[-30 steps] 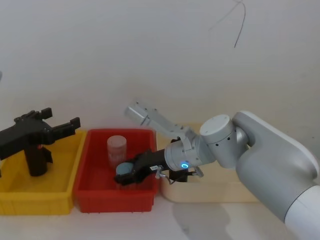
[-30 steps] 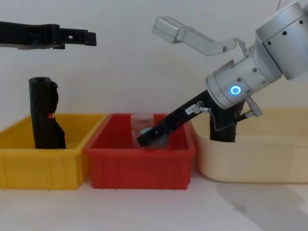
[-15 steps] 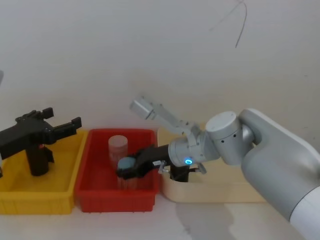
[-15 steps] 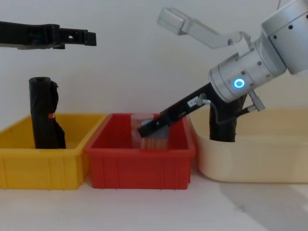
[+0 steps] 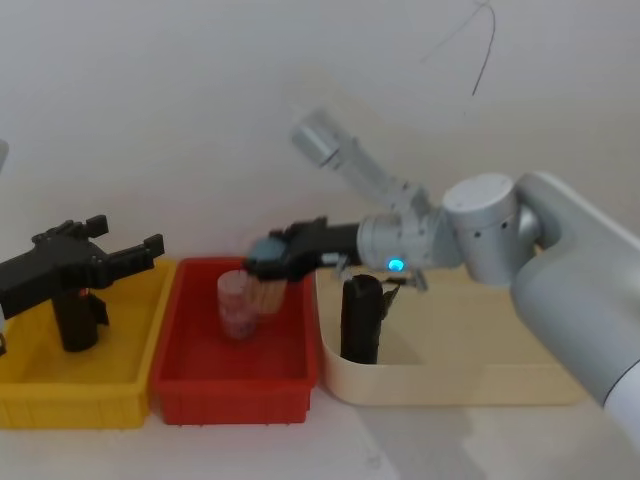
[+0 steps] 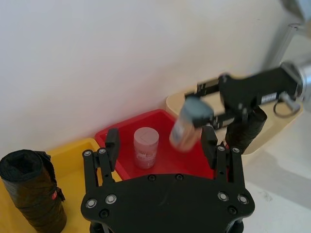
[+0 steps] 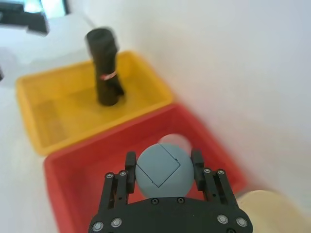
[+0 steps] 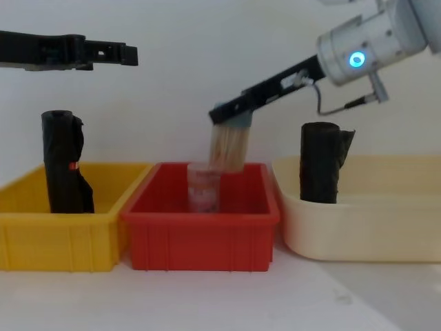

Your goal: Pick up the garbage bag with the one hand and transfer it to the other hand.

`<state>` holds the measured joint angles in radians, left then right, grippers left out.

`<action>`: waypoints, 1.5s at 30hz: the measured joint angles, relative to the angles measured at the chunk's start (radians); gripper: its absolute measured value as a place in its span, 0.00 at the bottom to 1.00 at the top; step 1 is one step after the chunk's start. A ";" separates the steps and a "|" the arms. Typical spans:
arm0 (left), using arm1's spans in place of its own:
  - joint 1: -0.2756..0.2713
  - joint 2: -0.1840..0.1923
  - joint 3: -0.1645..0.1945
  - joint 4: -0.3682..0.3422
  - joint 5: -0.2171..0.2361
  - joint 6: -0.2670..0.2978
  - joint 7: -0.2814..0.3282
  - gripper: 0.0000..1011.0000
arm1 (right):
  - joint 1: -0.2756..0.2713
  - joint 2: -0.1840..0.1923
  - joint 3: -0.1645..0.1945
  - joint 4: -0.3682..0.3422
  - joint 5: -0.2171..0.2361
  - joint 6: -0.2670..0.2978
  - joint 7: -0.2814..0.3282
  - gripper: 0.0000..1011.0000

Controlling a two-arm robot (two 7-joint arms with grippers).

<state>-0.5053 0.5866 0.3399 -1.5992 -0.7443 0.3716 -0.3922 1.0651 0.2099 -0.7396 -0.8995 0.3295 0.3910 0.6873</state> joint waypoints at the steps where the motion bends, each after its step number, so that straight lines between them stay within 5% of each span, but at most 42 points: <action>1: 0.000 0.000 0.000 0.000 0.000 0.000 0.000 0.99 | 0.000 0.000 0.000 0.000 0.000 0.000 0.000 0.66; 21: 0.000 0.000 0.000 0.000 0.000 0.000 0.000 0.99 | 0.017 0.126 0.089 -0.050 -0.033 -0.005 -0.086 0.66; 27: 0.000 0.000 0.000 0.000 0.000 0.000 0.000 0.99 | 0.001 0.149 0.102 -0.069 -0.036 -0.003 -0.089 0.79; 33: 0.000 0.000 0.000 0.000 0.000 0.000 0.000 0.99 | -0.036 0.164 0.121 -0.111 -0.026 -0.011 -0.086 0.99; 45: 0.000 0.000 0.000 0.000 0.000 0.000 0.000 0.99 | -0.154 0.160 0.174 -0.259 0.047 -0.038 -0.100 0.99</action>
<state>-0.5052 0.5866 0.3399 -1.5993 -0.7443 0.3716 -0.3922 0.9112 0.3695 -0.5656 -1.1583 0.3761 0.3531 0.5871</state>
